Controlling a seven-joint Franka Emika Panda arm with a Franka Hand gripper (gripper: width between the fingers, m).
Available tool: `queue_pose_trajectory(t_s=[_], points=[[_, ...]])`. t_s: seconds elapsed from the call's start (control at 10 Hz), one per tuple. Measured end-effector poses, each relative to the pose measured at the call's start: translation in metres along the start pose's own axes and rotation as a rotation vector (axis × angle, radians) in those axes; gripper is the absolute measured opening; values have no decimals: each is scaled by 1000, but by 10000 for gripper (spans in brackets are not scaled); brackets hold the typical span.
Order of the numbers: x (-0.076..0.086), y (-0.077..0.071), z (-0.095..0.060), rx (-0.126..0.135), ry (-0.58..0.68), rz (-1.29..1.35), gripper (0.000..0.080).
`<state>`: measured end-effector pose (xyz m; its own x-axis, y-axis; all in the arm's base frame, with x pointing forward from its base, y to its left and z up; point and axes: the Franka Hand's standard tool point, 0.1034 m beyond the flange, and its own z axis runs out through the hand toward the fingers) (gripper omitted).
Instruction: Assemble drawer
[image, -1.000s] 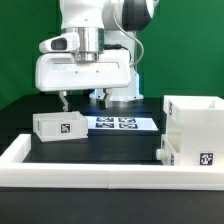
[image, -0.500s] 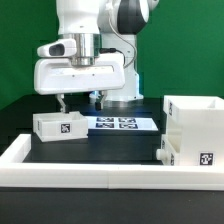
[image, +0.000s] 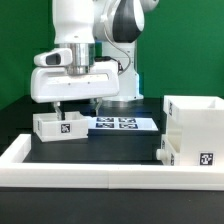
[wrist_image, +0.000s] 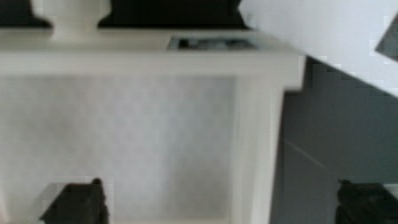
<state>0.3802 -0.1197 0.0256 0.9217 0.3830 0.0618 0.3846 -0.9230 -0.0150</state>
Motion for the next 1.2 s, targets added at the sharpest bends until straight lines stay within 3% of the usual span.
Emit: queue_pose_trajectory(t_s=[0.4,0.7,0.8,0.9,1.2], points=[[-8,-5,19,3,-4,4,649],[-13,-7,21,-3,0,5,649],[-13,-6,21,-3,0,6,518],[-13,-6,21,-3,0,6,518],[-12,-7,21,-2,0,3,102]])
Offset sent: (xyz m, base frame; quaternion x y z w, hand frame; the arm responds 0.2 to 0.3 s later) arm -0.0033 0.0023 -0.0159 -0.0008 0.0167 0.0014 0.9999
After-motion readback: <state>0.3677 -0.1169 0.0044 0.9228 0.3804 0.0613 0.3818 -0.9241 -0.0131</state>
